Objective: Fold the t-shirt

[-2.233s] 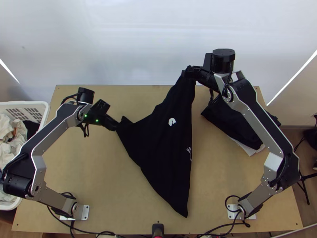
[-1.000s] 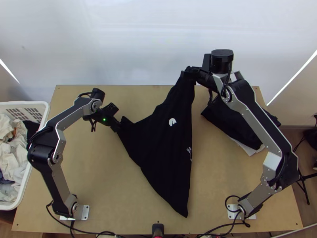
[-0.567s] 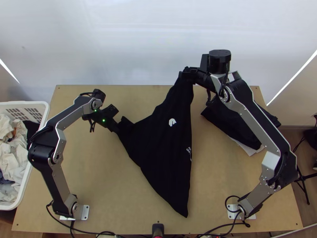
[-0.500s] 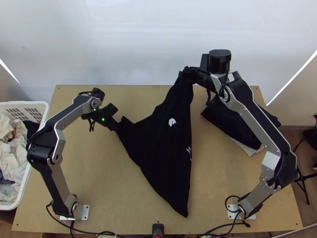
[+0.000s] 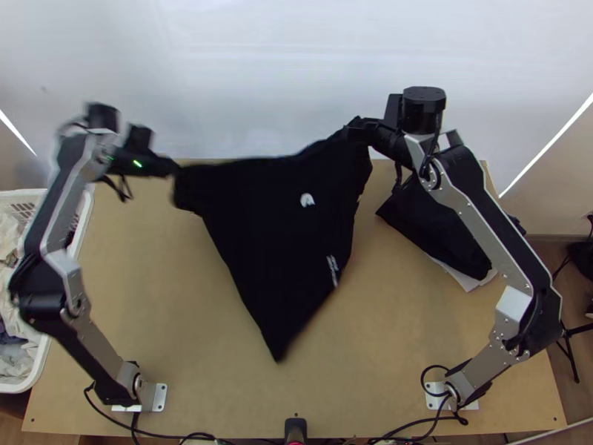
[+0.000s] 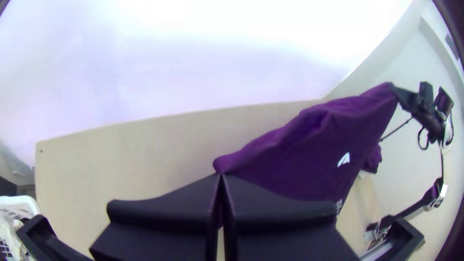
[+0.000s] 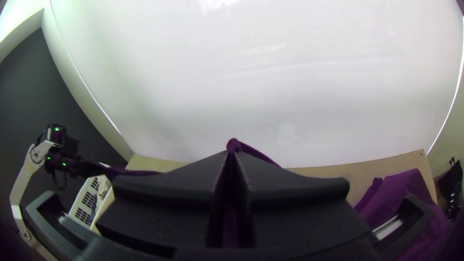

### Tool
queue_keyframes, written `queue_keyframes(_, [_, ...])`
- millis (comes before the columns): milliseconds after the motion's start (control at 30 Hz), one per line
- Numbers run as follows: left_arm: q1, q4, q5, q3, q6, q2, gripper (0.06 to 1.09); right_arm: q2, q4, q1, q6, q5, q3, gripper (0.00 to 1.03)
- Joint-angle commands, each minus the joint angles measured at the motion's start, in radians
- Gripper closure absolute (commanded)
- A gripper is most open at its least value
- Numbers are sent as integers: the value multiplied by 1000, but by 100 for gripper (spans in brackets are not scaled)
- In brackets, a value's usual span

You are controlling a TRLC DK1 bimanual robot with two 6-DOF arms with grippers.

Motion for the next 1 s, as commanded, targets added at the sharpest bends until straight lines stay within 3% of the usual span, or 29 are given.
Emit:
queue_keyframes(0, [73, -11, -1, 207, -198, -133, 105, -17, -1, -27, 12, 6, -19, 100])
queue_keyframes(133, [31, -94, -1, 212, -222, -163, 105, -26, -1, -32, 21, 7, -41, 100])
queue_keyframes(400, [-239, -202, -18, -190, -40, -239, 105, -27, 0, -39, 21, 9, -47, 100])
queue_keyframes(633, [-473, -1, -32, -583, -33, -293, 105, -27, 2, -64, 21, 10, -39, 100])
queue_keyframes(967, [-618, 309, -67, -701, -145, -71, 105, -27, 2, -62, 23, 18, -33, 100])
